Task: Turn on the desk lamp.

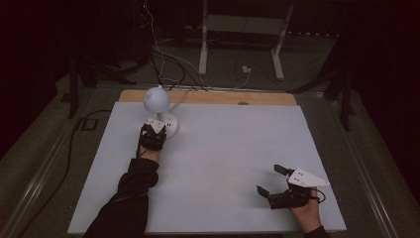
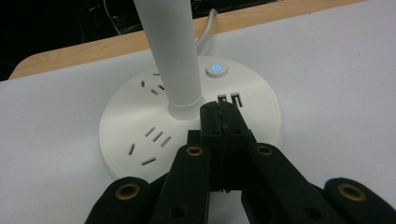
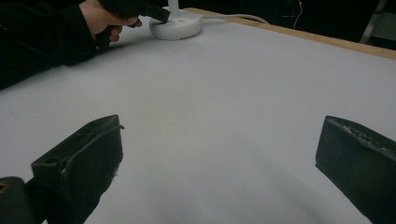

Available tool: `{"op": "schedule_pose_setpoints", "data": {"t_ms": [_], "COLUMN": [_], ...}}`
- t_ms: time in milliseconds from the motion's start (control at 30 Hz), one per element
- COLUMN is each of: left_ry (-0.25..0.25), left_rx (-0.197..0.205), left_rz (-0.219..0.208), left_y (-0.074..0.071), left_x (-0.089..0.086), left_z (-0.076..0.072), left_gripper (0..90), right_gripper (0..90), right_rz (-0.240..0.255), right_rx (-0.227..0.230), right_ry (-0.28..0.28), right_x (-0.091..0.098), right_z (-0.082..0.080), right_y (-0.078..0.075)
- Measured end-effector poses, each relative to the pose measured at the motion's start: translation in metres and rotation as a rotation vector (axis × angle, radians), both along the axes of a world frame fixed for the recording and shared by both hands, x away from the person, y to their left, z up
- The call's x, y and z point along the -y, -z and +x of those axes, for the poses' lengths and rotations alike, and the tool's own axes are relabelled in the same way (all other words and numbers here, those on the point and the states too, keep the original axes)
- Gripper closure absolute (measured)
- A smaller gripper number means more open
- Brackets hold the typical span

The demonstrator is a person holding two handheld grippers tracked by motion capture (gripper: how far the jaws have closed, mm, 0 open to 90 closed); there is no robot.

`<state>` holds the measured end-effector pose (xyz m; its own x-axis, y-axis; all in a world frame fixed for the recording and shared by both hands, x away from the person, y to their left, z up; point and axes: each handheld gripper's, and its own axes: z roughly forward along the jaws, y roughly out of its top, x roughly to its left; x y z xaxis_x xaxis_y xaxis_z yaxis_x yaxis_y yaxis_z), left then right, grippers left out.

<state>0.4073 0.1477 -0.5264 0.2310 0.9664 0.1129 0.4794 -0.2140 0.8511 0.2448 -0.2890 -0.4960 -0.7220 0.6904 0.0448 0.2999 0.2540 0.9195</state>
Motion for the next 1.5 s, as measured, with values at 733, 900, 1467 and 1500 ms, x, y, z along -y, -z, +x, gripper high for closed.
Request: {"op": "schedule_pose_setpoints", "data": {"t_ms": [733,900,1467,1500], "left_ry": [0.022,0.062,0.153,0.162], "left_rx": [0.079,0.088,-0.055,-0.069], "left_rz": [0.043,-0.071,-0.159,-0.166], "left_y": [-0.009,-0.022,-0.038,-0.038], "left_x": [-0.002,-0.006,-0.003,-0.003], "left_z": [-0.003,-0.009,-0.02,-0.021], "left_gripper": [90.0,84.8,27.5,23.6], "right_gripper": [0.6,0.6,0.6,0.6], "right_rz": [0.001,0.002,0.004,0.005], "right_rx": [0.005,0.004,0.009,0.009], "right_ry": [0.002,0.005,0.004,0.005], "right_x": [0.0,0.001,0.001,0.002], "right_z": [-0.001,0.0,-0.001,-0.001], "right_y": [-0.001,-0.001,-0.002,-0.002]}}
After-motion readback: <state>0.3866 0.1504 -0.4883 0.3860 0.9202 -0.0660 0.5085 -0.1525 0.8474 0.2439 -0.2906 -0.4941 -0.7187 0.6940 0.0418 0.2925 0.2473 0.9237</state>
